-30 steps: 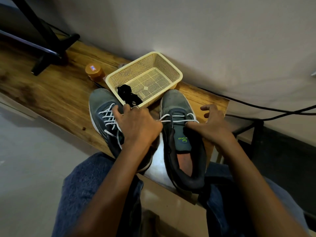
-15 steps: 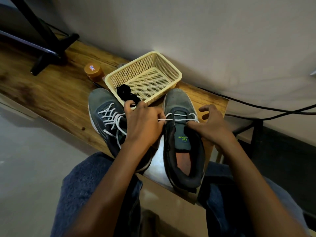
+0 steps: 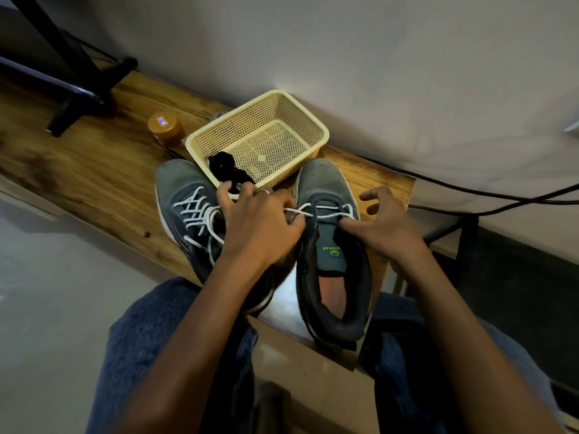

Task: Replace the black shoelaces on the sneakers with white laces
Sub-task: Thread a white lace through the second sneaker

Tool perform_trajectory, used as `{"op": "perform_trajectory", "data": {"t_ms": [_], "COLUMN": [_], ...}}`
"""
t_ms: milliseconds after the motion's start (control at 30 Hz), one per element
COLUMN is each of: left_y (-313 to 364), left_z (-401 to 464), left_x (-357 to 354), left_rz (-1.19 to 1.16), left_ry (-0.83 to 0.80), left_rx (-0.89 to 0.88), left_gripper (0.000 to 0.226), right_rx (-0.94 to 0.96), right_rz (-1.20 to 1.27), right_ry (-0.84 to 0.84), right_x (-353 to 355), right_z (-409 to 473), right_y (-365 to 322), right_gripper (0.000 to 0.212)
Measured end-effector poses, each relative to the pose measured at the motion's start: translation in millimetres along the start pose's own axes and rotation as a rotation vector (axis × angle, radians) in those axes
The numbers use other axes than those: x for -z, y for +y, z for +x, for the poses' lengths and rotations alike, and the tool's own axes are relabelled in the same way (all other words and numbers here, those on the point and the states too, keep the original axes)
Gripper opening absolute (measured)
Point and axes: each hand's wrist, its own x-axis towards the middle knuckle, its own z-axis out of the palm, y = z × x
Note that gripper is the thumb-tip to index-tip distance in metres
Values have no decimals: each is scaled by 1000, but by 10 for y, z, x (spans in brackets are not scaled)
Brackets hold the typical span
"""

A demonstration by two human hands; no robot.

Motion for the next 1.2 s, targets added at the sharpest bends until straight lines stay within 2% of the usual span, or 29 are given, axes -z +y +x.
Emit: {"op": "perform_trajectory", "data": {"t_ms": [133, 300, 400, 467, 600, 733, 800, 900, 1067, 1133, 1200], "left_y": [15, -30, -24, -18, 20, 92, 89, 100, 151, 180, 205], "left_z": [-29, -15, -11, -13, -7, -8, 26, 76, 51, 49, 61], "left_x": [-1, 8, -11, -13, 9, -58, -70, -28, 142, 208, 258], "left_rz": [-6, 53, 77, 60, -18, -131, -222, -440, -1115, -1241, -1371], "left_ry": [46, 10, -59, -79, -6, -40, -50, -105, -132, -162, -195], "left_rx": [-52, 115, 137, 141, 122, 118, 175, 246, 316, 307, 258], "left_gripper": [20, 20, 23, 25, 31, 20, 21, 35, 36, 30, 27], "right_rx": [-7, -15, -11, -5, 18, 36, 41, 56, 47, 63, 127], "right_rz": [-1, 9, 12, 14, 0, -17, -18, -8, 28, 54, 141], "right_ry": [0, 4, 2, 4, -14, -51, -70, -86, -80, -59, 26], "right_x": [2, -1, -4, -2, 4, 20, 23, 35, 29, 35, 46], "right_z": [0, -6, -5, -3, -2, 3, -3, -10, -19, -31, -44], "right_y": [-2, -5, -7, -2, -2, -22, -29, -38, -38, -47, -86], "right_gripper": [63, 63, 63, 62, 62, 67, 71, 74, 75, 70, 53]}}
